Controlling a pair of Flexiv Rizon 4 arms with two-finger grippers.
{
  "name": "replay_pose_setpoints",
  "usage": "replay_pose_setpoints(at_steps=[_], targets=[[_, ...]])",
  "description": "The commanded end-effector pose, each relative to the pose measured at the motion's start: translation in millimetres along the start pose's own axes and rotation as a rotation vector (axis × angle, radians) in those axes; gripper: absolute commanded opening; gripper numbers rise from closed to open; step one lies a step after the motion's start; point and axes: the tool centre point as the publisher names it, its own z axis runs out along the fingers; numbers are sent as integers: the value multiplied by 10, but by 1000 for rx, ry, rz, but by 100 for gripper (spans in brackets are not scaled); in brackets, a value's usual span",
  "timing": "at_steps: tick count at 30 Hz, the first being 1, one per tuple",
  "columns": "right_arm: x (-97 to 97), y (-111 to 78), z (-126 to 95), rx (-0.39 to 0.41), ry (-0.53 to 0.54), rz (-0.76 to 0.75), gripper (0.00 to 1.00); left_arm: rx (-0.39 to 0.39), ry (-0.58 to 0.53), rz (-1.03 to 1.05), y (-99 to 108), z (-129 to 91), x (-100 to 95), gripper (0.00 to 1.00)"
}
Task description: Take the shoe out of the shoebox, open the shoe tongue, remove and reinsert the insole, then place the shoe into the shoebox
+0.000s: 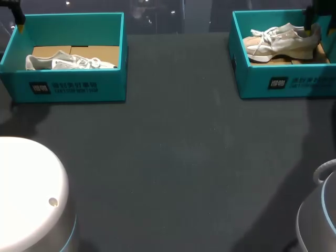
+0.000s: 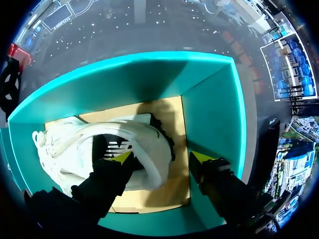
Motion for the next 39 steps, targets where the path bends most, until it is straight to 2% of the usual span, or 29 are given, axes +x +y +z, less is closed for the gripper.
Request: replay_pose_setpoints(at_steps=[1, 5, 20, 30, 32, 33, 38, 39], targets=[[3, 116, 97, 39, 7, -4, 71, -2, 2, 1, -9, -2, 2, 100], [4, 109, 150, 42, 14, -8, 69, -2, 2, 1, -9, -2, 2, 100], [13, 100, 349, 85, 48, -23, 71, -2, 2, 1, -9, -2, 2, 100], [19, 83, 440, 104, 66, -25, 64, -2, 2, 1, -9, -2, 2, 100], [20, 82, 441, 106, 68, -26, 56, -2, 2, 1, -9, -2, 2, 100], [23, 79, 438, 106, 68, -26, 47, -2, 2, 1, -9, -2, 2, 100], [22, 66, 403, 102, 66, -25, 18, -2, 2, 1, -9, -2, 2, 100], [20, 63, 398, 101, 64, -25, 7, -2, 2, 1, -9, -2, 2, 100]])
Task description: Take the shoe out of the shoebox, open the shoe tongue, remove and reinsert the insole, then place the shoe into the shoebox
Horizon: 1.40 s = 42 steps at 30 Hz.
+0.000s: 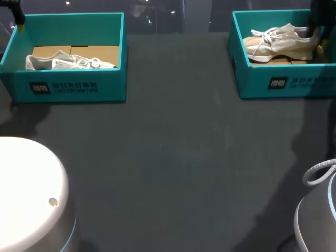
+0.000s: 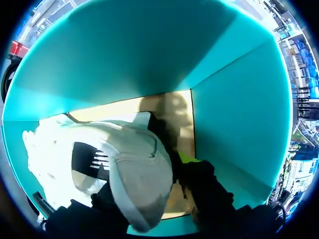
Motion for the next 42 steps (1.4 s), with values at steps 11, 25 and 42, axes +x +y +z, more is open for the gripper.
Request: replay_pose_setpoints(at_steps=[11, 25, 42], targets=[[-28, 48, -91, 45, 3, 3, 0, -2, 2, 1, -9, -2, 2, 100], [-153, 53, -406, 1, 2, 2, 0, -2, 2, 1, -9, -2, 2, 100], [-240, 75, -934, -17, -40, -23, 0, -2, 2, 1, -9, -2, 2, 100]])
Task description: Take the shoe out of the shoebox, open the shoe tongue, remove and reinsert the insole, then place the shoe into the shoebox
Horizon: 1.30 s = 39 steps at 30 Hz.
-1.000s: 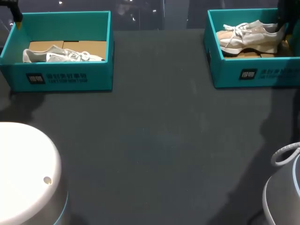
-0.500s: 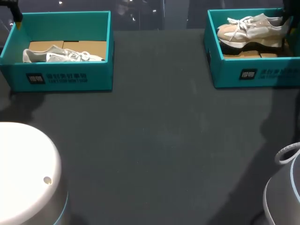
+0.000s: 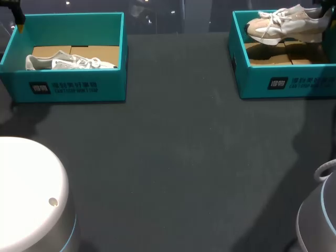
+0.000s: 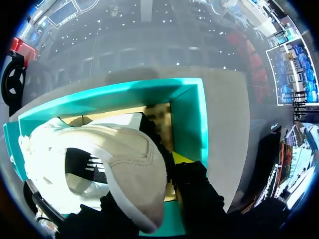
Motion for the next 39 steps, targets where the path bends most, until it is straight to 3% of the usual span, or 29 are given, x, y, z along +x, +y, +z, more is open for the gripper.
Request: replay_pose_setpoints(at_steps=[1, 16, 33, 39], targets=[[-17, -3, -201, 7, -7, -2, 0, -2, 2, 1, -9, -2, 2, 100], [-76, -18, -679, -31, -48, -13, 0, -2, 2, 1, -9, -2, 2, 100], [44, -101, -1451, -99, -106, -22, 0, -2, 2, 1, -9, -2, 2, 100], [121, -250, -1757, -130, -108, -19, 0, -2, 2, 1, -9, -2, 2, 100]])
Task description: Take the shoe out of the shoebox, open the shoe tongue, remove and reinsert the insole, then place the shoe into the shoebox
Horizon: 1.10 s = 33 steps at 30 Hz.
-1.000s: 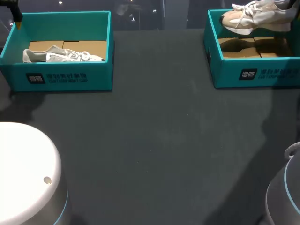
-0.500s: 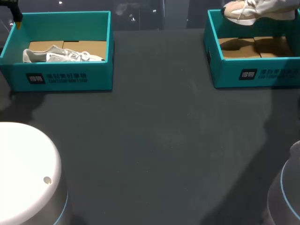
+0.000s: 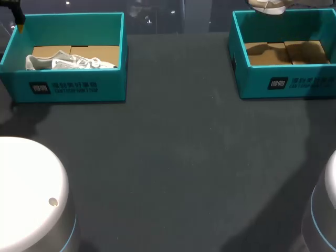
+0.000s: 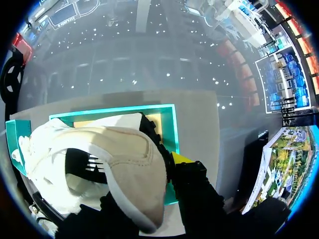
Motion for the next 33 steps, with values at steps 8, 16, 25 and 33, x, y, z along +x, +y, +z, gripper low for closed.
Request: replay_pose_setpoints(at_steps=[8, 16, 25, 33], targets=[[232, -547, -685, -51, -39, 14, 0, -2, 2, 1, -9, -1, 2, 100], [677, -1048, -939, -56, -55, 21, 0, -2, 2, 1, -9, -1, 2, 100], [1281, -1737, -1234, -68, -67, 42, 0, -2, 2, 1, -9, -1, 2, 100], [1746, -2260, -1360, -103, -78, 34, 0, -2, 2, 1, -9, -1, 2, 100]])
